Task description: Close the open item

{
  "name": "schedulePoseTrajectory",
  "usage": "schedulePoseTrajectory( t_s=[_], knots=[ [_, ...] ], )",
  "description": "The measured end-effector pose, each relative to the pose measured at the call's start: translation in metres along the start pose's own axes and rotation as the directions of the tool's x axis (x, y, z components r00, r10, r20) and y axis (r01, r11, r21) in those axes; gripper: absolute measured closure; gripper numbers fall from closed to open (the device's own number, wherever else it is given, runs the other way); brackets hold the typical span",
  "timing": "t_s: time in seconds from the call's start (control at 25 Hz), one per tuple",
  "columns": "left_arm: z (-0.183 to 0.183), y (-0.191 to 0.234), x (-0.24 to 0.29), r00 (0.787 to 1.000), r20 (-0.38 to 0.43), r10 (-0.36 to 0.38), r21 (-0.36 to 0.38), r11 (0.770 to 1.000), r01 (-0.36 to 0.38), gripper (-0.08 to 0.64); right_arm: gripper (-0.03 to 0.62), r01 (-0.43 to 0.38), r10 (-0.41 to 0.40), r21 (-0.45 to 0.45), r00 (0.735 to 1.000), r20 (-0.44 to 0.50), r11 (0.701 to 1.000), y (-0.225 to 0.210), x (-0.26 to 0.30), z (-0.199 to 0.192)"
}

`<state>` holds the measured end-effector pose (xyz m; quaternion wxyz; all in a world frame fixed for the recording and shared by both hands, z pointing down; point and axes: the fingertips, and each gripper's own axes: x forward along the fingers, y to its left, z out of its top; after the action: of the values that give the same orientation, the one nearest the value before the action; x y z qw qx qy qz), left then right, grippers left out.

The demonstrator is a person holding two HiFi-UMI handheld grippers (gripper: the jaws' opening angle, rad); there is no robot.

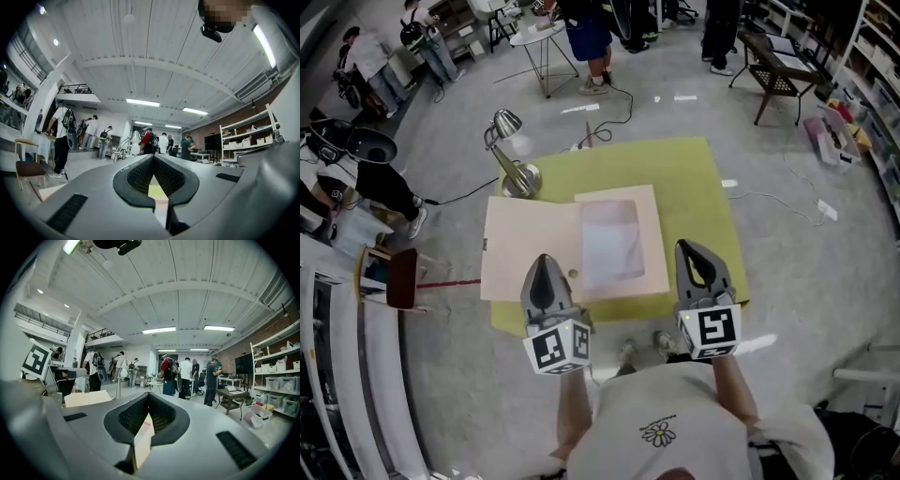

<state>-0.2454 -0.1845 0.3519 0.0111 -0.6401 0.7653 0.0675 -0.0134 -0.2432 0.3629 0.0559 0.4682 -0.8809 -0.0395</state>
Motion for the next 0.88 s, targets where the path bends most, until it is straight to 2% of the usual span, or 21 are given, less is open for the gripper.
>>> schedulePoseTrajectory(
  t_s=[0.36, 0.56, 0.6, 0.72, 0.76, 0.8, 0.88],
  knots=[
    [0.000, -0.002, 0.000, 1.000, 0.004, 0.016, -0.010, 1.000, -0.016, 0.546, 0.580, -0.001, 0.001, 0.014, 1.000, 0.011, 1.000, -0.009, 0.004, 0.002],
    [0.003, 0.022, -0.005, 0.995, 0.027, 0.100, -0.069, 0.993, -0.098, 0.541, 0.580, -0.039, 0.039, 0.006, 0.999, -0.004, 0.999, 0.002, 0.008, -0.001],
    [0.003, 0.031, -0.008, 0.992, 0.033, 0.121, -0.078, 0.990, -0.118, 0.522, 0.580, -0.047, 0.047, 0.004, 0.999, -0.007, 0.999, 0.006, 0.009, -0.002],
    [0.002, 0.060, -0.015, 0.983, 0.046, 0.177, -0.156, 0.973, -0.168, 0.388, 0.580, -0.069, 0.069, 0.005, 0.997, -0.017, 0.998, 0.014, 0.011, -0.003],
    [0.000, 0.071, -0.018, 0.981, 0.046, 0.191, -0.200, 0.963, -0.179, 0.309, 0.580, -0.078, 0.078, 0.003, 0.997, -0.023, 0.997, 0.017, 0.012, -0.004],
    [-0.004, 0.083, -0.023, 0.977, 0.043, 0.208, -0.245, 0.950, -0.191, 0.266, 0.580, -0.088, 0.088, -0.001, 0.996, -0.029, 0.996, 0.020, 0.012, -0.005],
    [-0.014, 0.110, -0.035, 0.964, 0.037, 0.265, -0.331, 0.913, -0.238, 0.233, 0.580, -0.101, 0.101, -0.008, 0.994, -0.037, 0.995, 0.025, 0.011, -0.007]
  ],
)
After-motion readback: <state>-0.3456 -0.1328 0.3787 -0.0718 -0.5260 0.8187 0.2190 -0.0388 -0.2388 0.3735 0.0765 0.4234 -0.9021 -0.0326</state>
